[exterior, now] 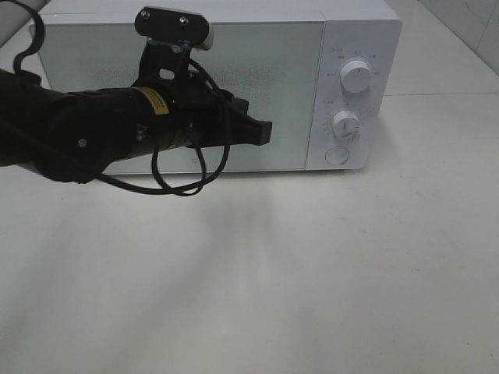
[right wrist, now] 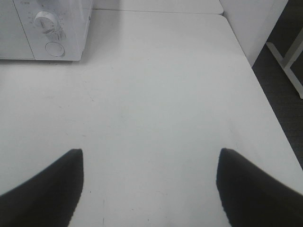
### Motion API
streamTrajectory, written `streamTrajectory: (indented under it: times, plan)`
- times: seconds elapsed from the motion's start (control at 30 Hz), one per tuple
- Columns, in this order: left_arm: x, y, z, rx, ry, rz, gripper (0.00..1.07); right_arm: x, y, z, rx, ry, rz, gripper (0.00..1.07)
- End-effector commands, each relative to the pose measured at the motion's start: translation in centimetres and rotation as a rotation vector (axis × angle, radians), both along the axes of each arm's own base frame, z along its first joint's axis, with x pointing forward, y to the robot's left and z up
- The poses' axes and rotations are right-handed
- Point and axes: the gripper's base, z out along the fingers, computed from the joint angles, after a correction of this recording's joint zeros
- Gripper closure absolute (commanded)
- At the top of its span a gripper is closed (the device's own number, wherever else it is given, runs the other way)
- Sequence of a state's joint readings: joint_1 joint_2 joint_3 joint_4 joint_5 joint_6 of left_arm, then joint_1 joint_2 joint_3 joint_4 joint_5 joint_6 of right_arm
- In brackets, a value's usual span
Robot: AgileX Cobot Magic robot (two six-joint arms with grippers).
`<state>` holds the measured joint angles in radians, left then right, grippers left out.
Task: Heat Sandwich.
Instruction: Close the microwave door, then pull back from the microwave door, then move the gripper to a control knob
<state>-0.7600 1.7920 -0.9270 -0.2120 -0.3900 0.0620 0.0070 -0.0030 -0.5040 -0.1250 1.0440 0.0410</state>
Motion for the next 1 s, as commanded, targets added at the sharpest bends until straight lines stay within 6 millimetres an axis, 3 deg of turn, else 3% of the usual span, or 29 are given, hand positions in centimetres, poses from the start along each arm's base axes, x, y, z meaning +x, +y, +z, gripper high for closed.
streamTrajectory:
  times: [0.03, 0.07, 0.13, 0.17, 0.5, 0.6, 0.77, 0.83, 0.9, 0.93, 1.0]
  plan:
    - [-1.3, 1.0, 0.4, 0.02, 0.047, -0.007, 0.47, -0.3, 0.0, 0.0, -0.005, -0.031, -0.002, 0.32]
    - [-1.3, 1.0, 0.4, 0.02, 0.047, -0.007, 0.47, -0.3, 0.0, 0.0, -0.005, -0.031, -0.002, 0.32]
    - [-2.1, 1.6, 0.5, 0.037, 0.078, -0.012, 0.13, -0.3, 0.0, 0.0, -0.005, -0.031, -0.002, 0.32]
    - [-2.8, 2.1, 0.6, 0.065, 0.109, -0.022, 0.02, -0.3, 0.0, 0.0, -0.005, -0.031, -0.002, 0.32]
    - [-6.0, 4.5, 2.2, 0.279, 0.321, -0.119, 0.04, -0.3, 0.0, 0.0, -0.005, -0.031, -0.002, 0.32]
    - [-6.1, 5.4, 2.8, 0.286, 0.351, -0.101, 0.04, -0.3, 0.0, 0.0, -0.005, -0.031, -0.002, 0.32]
    - [-5.6, 9.1, 4.2, 0.288, 0.451, 0.008, 0.04, -0.3, 0.0, 0.0, -0.005, -0.031, -0.002, 0.32]
    - [-5.6, 11.6, 4.8, 0.308, 0.517, 0.067, 0.04, -0.3, 0.0, 0.0, -0.005, -0.031, -0.002, 0.32]
    - [-5.7, 12.3, 5.1, 0.312, 0.535, 0.084, 0.04, -0.3, 0.0, 0.0, -0.005, -0.031, -0.002, 0.32]
    - [-5.9, 14.0, 5.5, 0.325, 0.587, 0.124, 0.04, -0.3, 0.0, 0.0, -0.005, -0.031, -0.002, 0.32]
    - [-6.3, 15.5, 5.8, 0.334, 0.641, 0.163, 0.04, -0.3, 0.0, 0.0, -0.005, -0.031, -0.002, 0.32]
